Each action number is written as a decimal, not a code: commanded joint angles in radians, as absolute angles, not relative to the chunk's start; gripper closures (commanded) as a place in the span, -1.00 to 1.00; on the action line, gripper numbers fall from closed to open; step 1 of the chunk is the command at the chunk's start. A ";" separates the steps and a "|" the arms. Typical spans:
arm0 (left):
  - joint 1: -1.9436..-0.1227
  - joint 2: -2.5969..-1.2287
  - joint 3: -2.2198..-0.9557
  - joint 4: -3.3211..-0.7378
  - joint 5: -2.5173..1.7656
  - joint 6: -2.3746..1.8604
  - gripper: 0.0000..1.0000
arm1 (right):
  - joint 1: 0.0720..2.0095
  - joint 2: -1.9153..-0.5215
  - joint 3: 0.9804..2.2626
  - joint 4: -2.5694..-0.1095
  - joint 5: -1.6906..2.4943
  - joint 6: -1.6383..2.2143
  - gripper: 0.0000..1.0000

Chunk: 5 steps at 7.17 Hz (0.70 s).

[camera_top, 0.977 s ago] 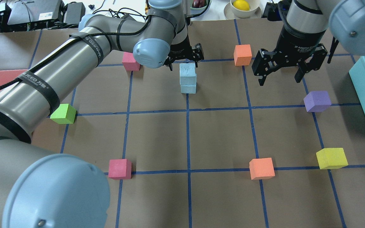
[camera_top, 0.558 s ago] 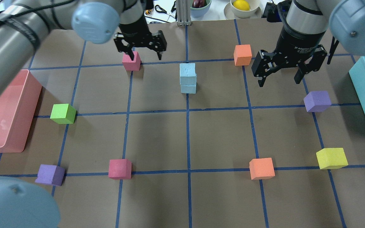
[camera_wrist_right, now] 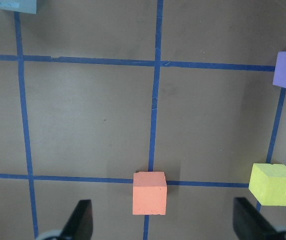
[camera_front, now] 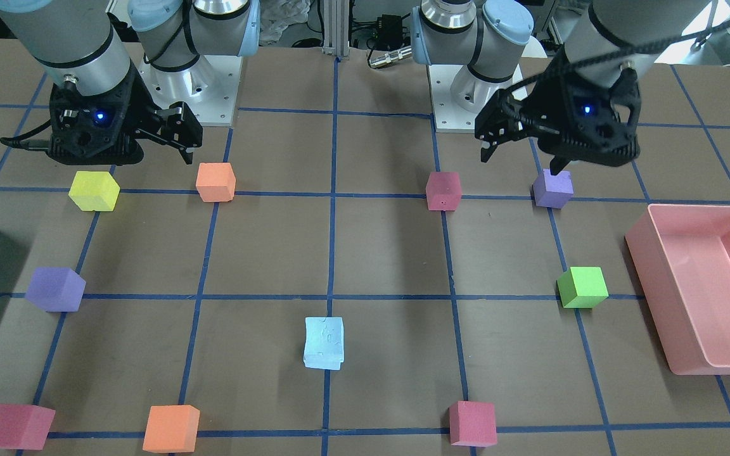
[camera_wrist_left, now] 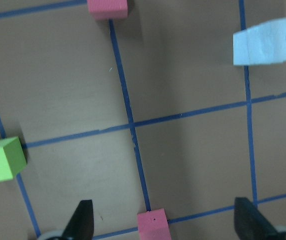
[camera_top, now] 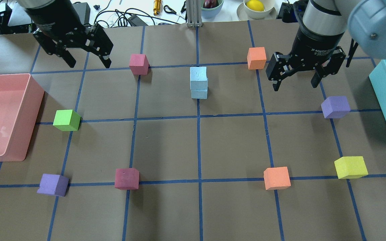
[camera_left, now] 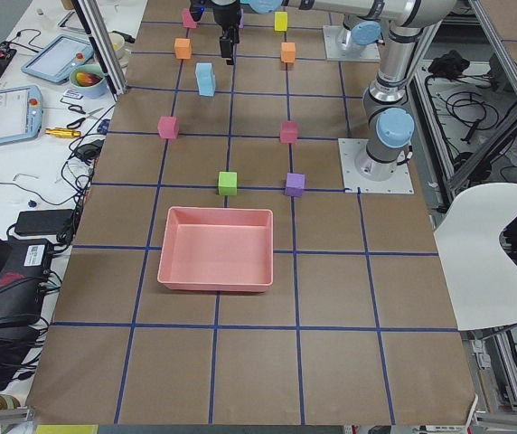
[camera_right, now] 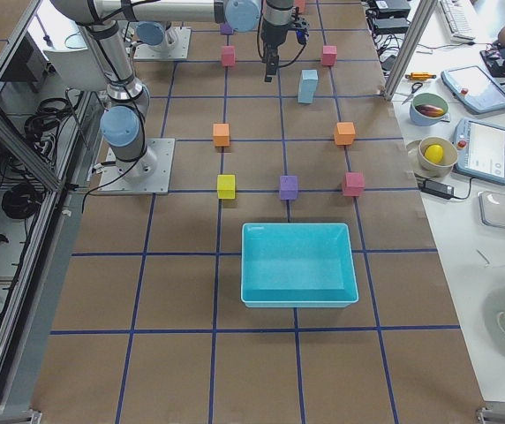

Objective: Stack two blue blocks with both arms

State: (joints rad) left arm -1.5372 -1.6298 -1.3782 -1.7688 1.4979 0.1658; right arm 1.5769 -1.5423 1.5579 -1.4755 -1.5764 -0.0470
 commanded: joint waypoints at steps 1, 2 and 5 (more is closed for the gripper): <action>-1.534 -1.543 -1.483 -1.639 1.506 0.158 -1.00 | 1.577 -1.543 1.557 -1.476 -1.578 -0.046 -1.00; -1.534 -1.537 -1.497 -1.581 1.519 0.156 -1.00 | 1.577 -1.543 1.559 -1.476 -1.574 -0.046 -1.00; -1.539 -1.542 -1.494 -1.582 1.617 0.074 -1.00 | 1.577 -1.546 1.557 -1.474 -1.574 -0.044 -1.00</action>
State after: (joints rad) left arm -1.5368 -1.5390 -1.4968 -1.5855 1.6042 0.1222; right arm 1.5769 -1.5449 1.5572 -1.4736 -1.5757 -0.0447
